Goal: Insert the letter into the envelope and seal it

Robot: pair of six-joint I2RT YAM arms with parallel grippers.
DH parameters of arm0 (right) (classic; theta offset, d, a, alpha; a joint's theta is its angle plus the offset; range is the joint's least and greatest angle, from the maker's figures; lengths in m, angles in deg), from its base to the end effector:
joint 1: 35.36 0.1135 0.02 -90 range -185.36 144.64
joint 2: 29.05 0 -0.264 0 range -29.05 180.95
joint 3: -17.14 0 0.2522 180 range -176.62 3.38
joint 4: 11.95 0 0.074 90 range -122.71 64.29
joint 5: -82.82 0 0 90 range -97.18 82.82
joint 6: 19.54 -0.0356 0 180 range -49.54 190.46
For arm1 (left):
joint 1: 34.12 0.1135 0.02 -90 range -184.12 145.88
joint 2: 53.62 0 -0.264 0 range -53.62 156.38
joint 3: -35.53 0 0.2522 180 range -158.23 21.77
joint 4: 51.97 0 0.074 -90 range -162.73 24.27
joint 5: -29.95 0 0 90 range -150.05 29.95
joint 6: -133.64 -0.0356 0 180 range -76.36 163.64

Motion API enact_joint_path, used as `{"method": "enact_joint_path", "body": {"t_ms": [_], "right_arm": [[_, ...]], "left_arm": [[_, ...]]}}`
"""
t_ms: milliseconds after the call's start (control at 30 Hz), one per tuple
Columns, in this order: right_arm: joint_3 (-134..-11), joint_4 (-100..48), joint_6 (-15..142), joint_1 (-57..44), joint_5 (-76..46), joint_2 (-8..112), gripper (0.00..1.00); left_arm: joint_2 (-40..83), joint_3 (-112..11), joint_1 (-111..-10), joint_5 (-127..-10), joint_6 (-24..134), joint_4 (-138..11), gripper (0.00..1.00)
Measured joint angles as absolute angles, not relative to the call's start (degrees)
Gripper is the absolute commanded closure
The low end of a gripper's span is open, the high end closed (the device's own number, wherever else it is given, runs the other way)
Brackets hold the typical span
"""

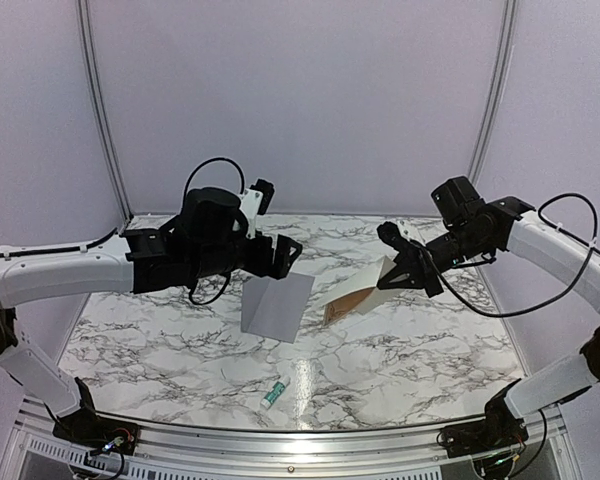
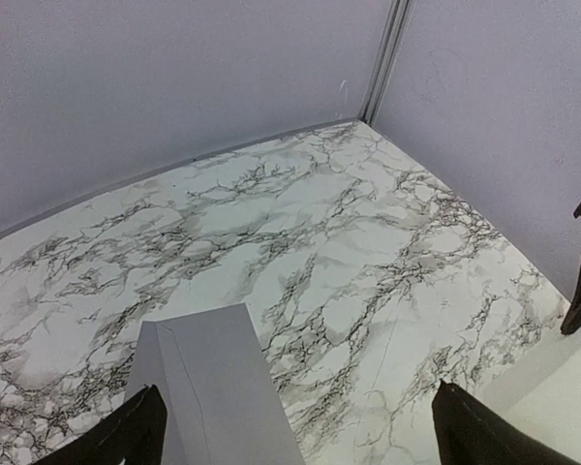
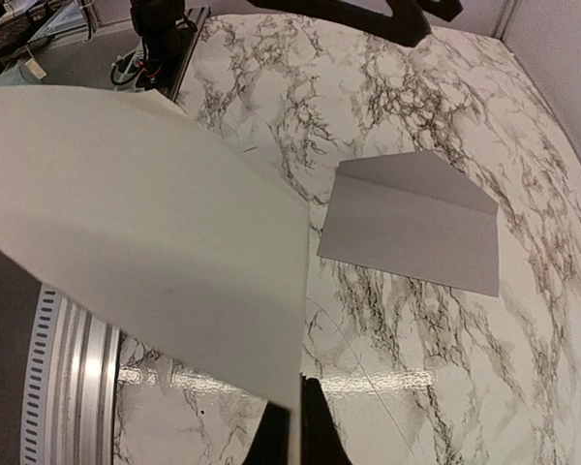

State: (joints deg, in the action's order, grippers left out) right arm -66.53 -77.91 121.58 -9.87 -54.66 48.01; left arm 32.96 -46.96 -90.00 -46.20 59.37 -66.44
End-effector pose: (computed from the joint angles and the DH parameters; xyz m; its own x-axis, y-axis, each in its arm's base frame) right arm 0.2247 0.1362 0.3155 0.0030 -0.5814 -0.8136 -1.0000 -0.0068 0.0011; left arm 0.2083 -0.2922 0.3245 -0.3553 0.0551 -0.9331 0.6028 0.7765 -0.1837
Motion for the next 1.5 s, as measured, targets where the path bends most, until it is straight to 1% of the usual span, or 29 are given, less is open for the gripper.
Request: {"method": "enact_joint_path", "body": {"t_ms": [67,167,233,267,433,567,700,800,1033,1100,1267,1333,1433,1500], "right_arm": [[-66.5,-78.7,123.1,-9.8,-55.6,48.2,1.0],[-66.3,-79.0,125.2,-9.7,-57.2,48.7,1.0],[-66.3,-79.4,126.2,-9.4,-58.0,49.4,1.0],[-66.3,-79.6,126.5,-9.3,-58.4,49.7,1.0],[-66.2,-78.7,126.2,-8.6,-59.7,50.1,1.0],[-66.2,-78.7,126.2,-8.1,-61.0,50.7,1.0],[-65.7,-78.9,126.4,-7.7,-61.7,50.9,1.0],[-65.7,-79.5,126.7,-7.6,-62.2,50.9,1.0],[-64.6,-79.8,126.9,-7.6,-62.7,50.8,1.0],[-64.3,-79.8,126.9,-7.6,-62.7,50.8,1.0],[-64.3,-80.2,127.5,-7.6,-62.7,50.8,1.0],[-64.3,-80.4,127.7,-7.6,-62.6,50.8,1.0],[-64.3,-80.9,127.8,-7.6,-62.6,50.8,1.0],[-64.3,-81.1,128.0,-7.6,-62.6,50.8,1.0]], "left_arm": [[32.9,-45.8,-90.3,-46.0,58.1,-63.2,0.02],[32.6,-44.9,-90.3,-49.0,55.8,-58.7,0.14],[32.6,-45.0,-90.3,-54.7,53.6,-56.8,0.21],[32.6,-45.1,-90.3,-58.1,52.7,-56.0,0.22],[35.2,-47.7,-92.2,-73.9,50.6,-54.0,0.24],[39.6,-49.1,-94.3,-80.0,49.1,-53.4,0.24],[44.9,-52.4,-95.4,-83.2,46.6,-56.6,0.29],[47.2,-55.7,-95.4,-84.8,44.6,-58.9,0.38],[49.4,-61.8,-95.4,-89.8,42.0,-62.2,0.65],[49.9,-62.5,-95.4,-91.3,41.9,-62.9,0.71],[51.5,-63.4,-95.3,-94.2,42.2,-64.9,0.8],[52.0,-63.6,-95.3,-95.0,42.4,-65.3,0.8],[52.3,-63.6,-95.1,-95.6,42.5,-66.0,0.67],[52.3,-63.6,-95.0,-95.6,43.0,-66.2,0.63]]}}
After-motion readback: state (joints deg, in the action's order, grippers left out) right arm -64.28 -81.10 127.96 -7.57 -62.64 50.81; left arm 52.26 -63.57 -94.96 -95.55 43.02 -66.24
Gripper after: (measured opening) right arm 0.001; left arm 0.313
